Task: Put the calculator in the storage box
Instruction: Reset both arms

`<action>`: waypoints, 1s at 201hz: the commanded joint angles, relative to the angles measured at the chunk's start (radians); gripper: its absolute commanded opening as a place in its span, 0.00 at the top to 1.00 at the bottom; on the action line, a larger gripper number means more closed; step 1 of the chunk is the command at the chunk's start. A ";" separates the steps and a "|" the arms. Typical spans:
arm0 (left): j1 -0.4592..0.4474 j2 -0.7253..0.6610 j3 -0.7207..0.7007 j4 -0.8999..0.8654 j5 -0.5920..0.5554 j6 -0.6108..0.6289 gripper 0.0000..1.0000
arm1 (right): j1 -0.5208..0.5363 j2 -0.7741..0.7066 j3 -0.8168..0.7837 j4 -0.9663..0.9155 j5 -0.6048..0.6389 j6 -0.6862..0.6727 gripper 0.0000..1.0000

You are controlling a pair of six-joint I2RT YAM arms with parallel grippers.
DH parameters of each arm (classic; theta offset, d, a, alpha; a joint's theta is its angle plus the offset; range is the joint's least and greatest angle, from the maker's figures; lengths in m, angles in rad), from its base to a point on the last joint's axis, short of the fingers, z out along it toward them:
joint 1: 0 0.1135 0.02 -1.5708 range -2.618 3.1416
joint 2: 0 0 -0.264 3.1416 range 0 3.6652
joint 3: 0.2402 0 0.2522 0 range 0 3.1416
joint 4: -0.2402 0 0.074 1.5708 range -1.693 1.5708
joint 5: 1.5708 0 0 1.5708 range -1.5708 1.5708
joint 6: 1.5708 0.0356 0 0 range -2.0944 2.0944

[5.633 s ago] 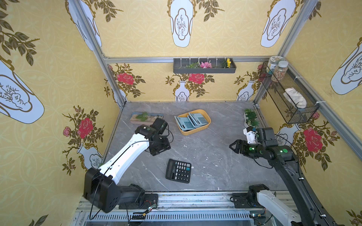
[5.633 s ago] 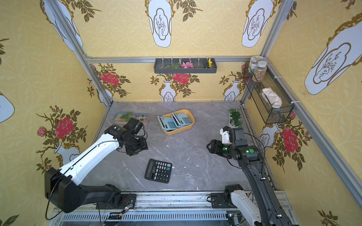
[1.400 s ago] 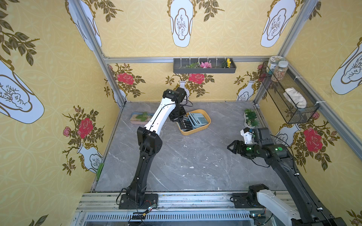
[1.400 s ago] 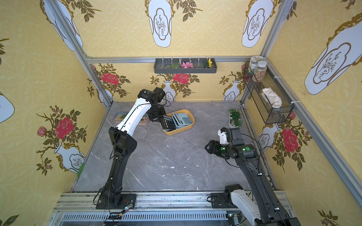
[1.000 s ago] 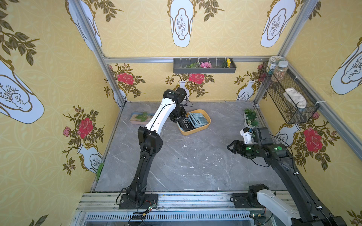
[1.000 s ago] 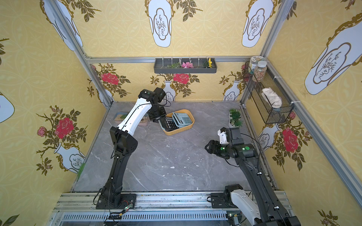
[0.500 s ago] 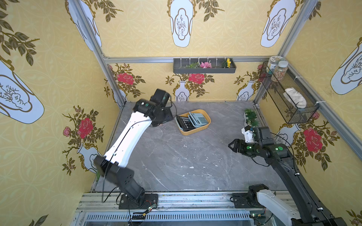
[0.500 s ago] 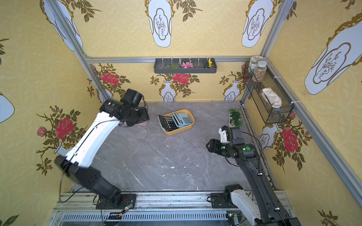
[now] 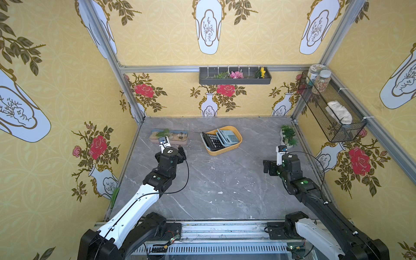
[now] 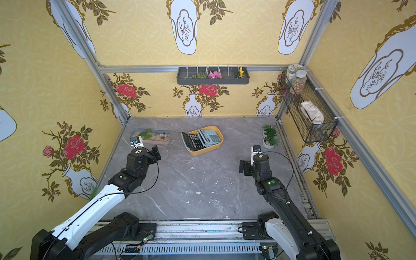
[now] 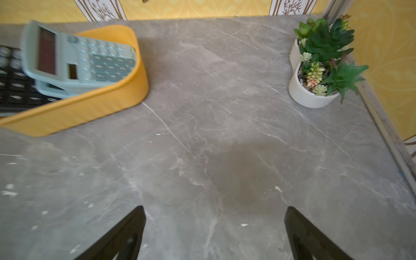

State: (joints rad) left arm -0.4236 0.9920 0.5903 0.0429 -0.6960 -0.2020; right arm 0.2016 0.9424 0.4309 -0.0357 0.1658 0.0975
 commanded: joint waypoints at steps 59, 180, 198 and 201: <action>0.184 0.195 -0.267 0.699 0.023 0.091 0.04 | -0.196 0.250 -0.234 0.791 -0.057 -0.057 0.03; 0.247 -0.310 -0.395 0.432 0.120 0.122 0.14 | -0.179 0.492 -0.202 0.950 -0.144 -0.112 0.03; 0.247 -0.191 -0.404 0.489 0.088 0.124 0.13 | -0.181 0.493 -0.199 0.949 -0.150 -0.107 0.03; 0.247 -0.166 -0.413 0.524 0.081 0.128 0.13 | -0.180 0.493 -0.198 0.948 -0.150 -0.107 0.03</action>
State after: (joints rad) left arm -0.1772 0.7216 0.2005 0.5259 -0.5800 -0.0822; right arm 0.0219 1.4342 0.2256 0.8879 0.0250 -0.0040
